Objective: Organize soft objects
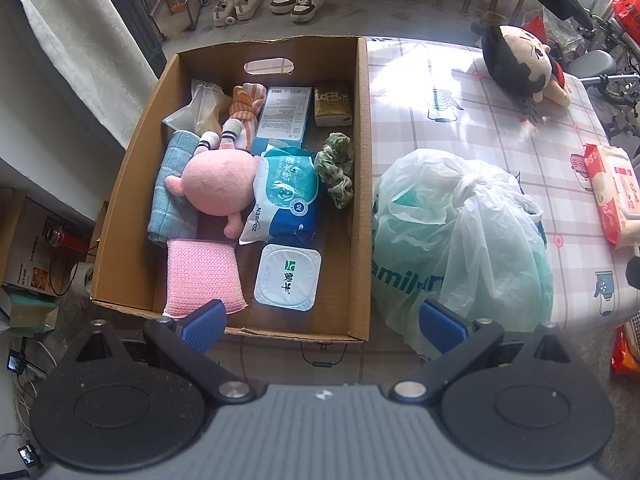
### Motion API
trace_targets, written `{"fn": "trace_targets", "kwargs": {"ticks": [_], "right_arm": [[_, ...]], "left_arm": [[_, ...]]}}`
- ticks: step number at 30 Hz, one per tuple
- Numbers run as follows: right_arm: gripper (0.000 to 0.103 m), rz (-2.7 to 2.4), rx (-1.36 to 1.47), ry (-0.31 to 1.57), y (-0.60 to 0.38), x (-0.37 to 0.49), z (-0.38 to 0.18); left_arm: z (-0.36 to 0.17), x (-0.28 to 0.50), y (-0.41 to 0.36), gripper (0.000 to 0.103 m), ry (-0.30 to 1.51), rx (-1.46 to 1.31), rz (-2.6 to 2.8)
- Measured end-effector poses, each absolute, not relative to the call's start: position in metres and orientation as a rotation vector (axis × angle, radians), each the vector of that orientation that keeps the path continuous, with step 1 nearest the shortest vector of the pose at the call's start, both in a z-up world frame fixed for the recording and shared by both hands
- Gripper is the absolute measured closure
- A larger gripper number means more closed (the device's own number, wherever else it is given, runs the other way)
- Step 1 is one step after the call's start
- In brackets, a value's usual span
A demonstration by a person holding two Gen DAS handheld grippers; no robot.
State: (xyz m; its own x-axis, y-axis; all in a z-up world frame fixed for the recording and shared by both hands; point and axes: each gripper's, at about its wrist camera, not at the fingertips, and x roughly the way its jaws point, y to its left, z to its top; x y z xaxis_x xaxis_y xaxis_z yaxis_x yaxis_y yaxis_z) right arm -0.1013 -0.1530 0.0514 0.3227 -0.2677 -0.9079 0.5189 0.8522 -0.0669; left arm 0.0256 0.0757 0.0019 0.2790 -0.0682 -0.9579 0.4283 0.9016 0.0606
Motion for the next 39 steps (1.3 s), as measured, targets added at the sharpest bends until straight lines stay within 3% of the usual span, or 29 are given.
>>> {"fn": "trace_targets", "kwargs": {"ticks": [39], "right_arm": [[0.001, -0.526, 0.259, 1.134, -0.1565, -0.1029, 0.0478]], "left_arm": [[-0.0022, 0.0222, 0.0758, 0.000, 1.252, 0.333, -0.335]]}}
